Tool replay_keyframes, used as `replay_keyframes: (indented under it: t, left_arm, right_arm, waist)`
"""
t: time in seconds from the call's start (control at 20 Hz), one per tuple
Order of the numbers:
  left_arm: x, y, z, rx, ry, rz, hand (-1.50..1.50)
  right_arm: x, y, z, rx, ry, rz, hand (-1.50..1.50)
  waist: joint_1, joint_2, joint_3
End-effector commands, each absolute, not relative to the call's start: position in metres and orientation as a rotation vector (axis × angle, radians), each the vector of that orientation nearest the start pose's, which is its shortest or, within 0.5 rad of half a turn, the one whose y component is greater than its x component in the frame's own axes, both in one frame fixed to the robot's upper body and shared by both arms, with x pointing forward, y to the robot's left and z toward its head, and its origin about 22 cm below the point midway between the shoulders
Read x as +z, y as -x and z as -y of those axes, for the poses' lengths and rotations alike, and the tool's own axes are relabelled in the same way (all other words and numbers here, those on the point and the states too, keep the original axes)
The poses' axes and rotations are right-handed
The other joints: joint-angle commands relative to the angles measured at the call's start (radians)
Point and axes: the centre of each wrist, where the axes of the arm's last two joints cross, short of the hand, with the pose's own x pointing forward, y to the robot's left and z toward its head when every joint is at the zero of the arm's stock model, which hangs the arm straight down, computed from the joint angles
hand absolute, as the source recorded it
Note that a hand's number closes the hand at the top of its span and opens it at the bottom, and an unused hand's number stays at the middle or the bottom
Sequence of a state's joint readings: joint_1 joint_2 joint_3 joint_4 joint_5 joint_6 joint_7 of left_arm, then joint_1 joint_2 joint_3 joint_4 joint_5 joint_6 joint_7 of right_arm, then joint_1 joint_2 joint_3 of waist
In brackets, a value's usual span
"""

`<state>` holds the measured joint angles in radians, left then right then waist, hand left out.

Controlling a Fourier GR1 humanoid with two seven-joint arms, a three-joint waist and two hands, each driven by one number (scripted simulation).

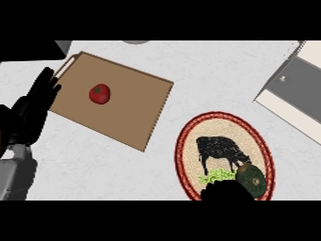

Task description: Pick the lemon from the placemat and place it in the tiered shelf

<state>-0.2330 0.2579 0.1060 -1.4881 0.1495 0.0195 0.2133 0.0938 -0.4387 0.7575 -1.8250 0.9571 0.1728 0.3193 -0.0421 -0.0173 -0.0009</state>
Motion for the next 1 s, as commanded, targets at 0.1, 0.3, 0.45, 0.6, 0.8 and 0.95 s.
replay_keyframes:
  t: [0.1, 0.3, 0.45, 0.6, 0.8, 0.95]
  left_arm:
    - [0.062, -0.290, -0.295, 0.001, -0.129, 1.494, 0.00]
    - [0.059, -0.287, -0.305, 0.008, -0.149, 1.497, 0.00]
    - [0.065, -0.291, -0.295, 0.009, -0.119, 1.519, 0.00]
    - [0.070, -0.289, -0.311, -0.003, -0.146, 1.514, 0.00]
    - [0.074, -0.285, -0.302, -0.003, -0.140, 1.521, 0.00]
    - [0.054, -0.282, -0.297, 0.000, -0.132, 1.503, 0.00]
  right_arm:
    - [0.066, -0.075, 0.174, 1.436, 0.254, 1.560, 1.50]
    - [0.114, -0.057, 0.188, 1.196, 0.224, 1.735, 1.50]
    - [0.150, -0.052, 0.197, 1.046, 0.253, 1.872, 1.50]
    - [0.159, -0.047, 0.202, 0.952, 0.282, 1.891, 1.50]
    - [0.166, -0.047, 0.210, 0.875, 0.346, 1.881, 1.50]
    - [0.166, -0.055, 0.220, 0.854, 0.493, 1.920, 1.50]
  waist:
    - [-0.031, -0.007, 0.002]
    - [-0.033, -0.001, 0.003]
    - [-0.030, 0.002, 0.003]
    - [-0.027, 0.004, 0.001]
    - [-0.012, 0.007, 0.001]
    - [-0.017, 0.014, -0.001]
